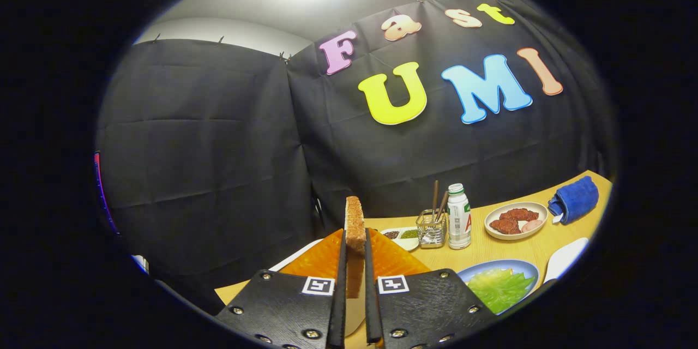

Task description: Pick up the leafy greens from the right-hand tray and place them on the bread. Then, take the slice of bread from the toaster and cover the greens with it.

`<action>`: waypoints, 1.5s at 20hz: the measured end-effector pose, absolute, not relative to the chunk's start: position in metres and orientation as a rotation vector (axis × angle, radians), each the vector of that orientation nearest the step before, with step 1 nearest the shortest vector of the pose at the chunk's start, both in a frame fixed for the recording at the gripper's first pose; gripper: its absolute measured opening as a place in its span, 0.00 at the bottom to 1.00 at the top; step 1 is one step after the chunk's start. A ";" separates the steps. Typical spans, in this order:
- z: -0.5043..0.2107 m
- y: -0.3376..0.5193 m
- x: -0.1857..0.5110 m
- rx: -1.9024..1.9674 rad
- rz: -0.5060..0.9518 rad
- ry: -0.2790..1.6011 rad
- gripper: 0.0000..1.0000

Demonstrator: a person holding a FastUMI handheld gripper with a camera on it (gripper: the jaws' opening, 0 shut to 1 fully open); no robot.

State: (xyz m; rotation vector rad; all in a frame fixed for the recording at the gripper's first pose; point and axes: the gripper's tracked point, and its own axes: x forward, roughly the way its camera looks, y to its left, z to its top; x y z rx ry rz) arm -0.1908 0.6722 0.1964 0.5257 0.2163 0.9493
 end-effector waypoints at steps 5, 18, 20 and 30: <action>0.188 0.662 -0.183 0.540 0.932 0.240 0.01; 0.111 0.536 -0.104 0.223 0.585 0.169 0.02; 0.093 0.533 -0.103 0.163 0.561 0.182 0.02; 0.024 0.556 -0.105 0.043 0.528 0.273 0.02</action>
